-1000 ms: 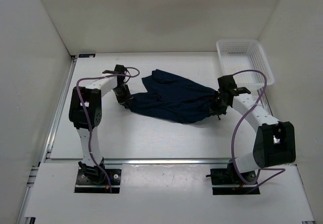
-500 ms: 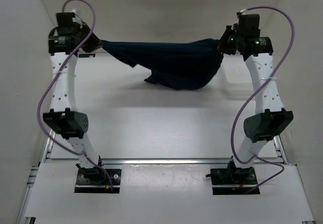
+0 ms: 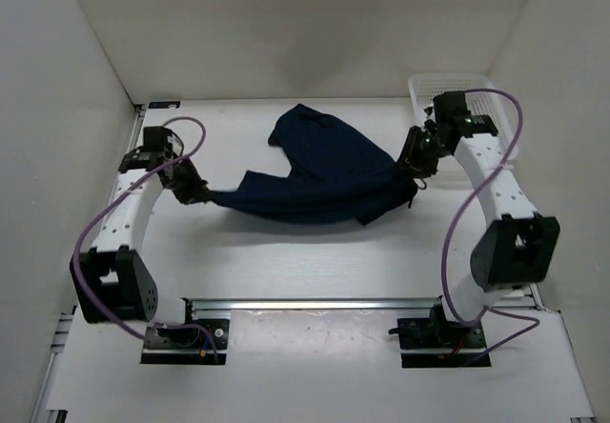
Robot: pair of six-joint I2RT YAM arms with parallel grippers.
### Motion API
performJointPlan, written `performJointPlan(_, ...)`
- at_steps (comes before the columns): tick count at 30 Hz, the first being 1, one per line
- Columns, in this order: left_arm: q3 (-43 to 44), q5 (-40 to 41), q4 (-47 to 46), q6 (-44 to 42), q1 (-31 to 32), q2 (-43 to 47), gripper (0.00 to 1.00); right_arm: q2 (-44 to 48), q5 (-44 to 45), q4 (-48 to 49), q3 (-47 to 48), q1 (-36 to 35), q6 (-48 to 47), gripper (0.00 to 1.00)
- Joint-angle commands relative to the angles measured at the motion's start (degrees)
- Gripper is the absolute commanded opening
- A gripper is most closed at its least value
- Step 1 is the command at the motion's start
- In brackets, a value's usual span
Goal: Fold and stack the shorts
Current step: Flatten the shorts out
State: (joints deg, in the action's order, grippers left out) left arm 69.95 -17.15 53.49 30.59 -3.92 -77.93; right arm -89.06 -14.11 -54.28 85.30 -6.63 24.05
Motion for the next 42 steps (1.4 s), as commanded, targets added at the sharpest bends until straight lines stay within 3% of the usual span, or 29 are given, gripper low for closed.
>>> performJointPlan(1, -2.11, 1.5, -6.55, 0.44, 3.04, -3.18, 0.1, -9.34, -0.83, 3.49, 6.78, 1.18, -1.99, 0.44)
performJointPlan(3, -0.53, 3.26, -6.56, -0.09, 4.44, -6.08, 0.1, -17.71, 0.65, 0.59, 14.06, 1.18, -1.99, 0.46)
performJointPlan(5, 0.79, 3.26, -6.56, -1.14, 4.45, -7.67, 0.1, -16.78, 1.44, 0.4, 13.24, 0.58, -1.99, 0.48)
performJointPlan(9, 0.8, 4.48, -6.56, -1.15, 4.98, -7.67, 0.1, -5.01, 8.64, 6.2, -0.63, -0.49, 1.16, 0.65)
performJointPlan(13, 2.12, 4.49, -6.56, -1.67, 4.98, -9.78, 0.1, 7.12, 11.47, 9.71, -16.45, -1.71, 2.75, 0.67)
performJointPlan(18, 3.79, 3.88, -6.04, -1.67, 4.98, -11.01, 0.1, 16.54, 5.16, 13.58, -29.73, -10.58, 5.47, 0.67)
performJointPlan(19, 3.79, 3.88, -6.03, -1.67, 4.98, -11.54, 0.1, 17.33, 3.75, 14.89, -33.23, -12.33, 7.22, 0.7)
performJointPlan(20, 3.79, 3.88, -6.03, -1.67, 5.5, -11.54, 0.1, 17.95, 1.91, 16.73, -34.83, -15.57, 7.93, 0.81)
performJointPlan(21, 3.79, 3.88, -6.03, -1.67, 5.51, -11.54, 0.1, 17.95, -0.72, 19.71, -36.07, -17.17, 8.72, 0.86)
performJointPlan(23, 3.79, 3.88, -6.03, -1.67, 5.51, -11.54, 0.1, 15.24, -0.74, 20.97, -36.87, -21.39, 10.05, 0.91)
performJointPlan(29, 3.79, 3.88, -5.51, -1.67, 5.51, -10.4, 0.1, 6.71, 1.45, 23.07, -36.25, -28.34, 12.85, 0.87)
performJointPlan(38, 4.31, 5.46, -4.45, -1.67, 5.51, -9.26, 0.1, 6.18, 9.1, 24.57, -39.07, -30.19, 19.97, 0.6)
performJointPlan(40, 4.31, 5.46, -3.92, -1.67, 5.51, -9.26, 0.1, 7.49, 9.8, 24.57, -39.95, -30.19, 21.29, 0.6)
performJointPlan(41, 4.31, 5.98, -3.92, -1.67, 5.51, -9.26, 0.1, 9.06, 10.5, 23.88, -41.69, -30.19, 24.0, 0.71)
performJointPlan(42, 4.31, 5.98, -3.92, -1.67, 5.51, -9.26, 0.1, 9.95, 10.51, 23.87, -41.7, -30.19, 24.02, 0.71)
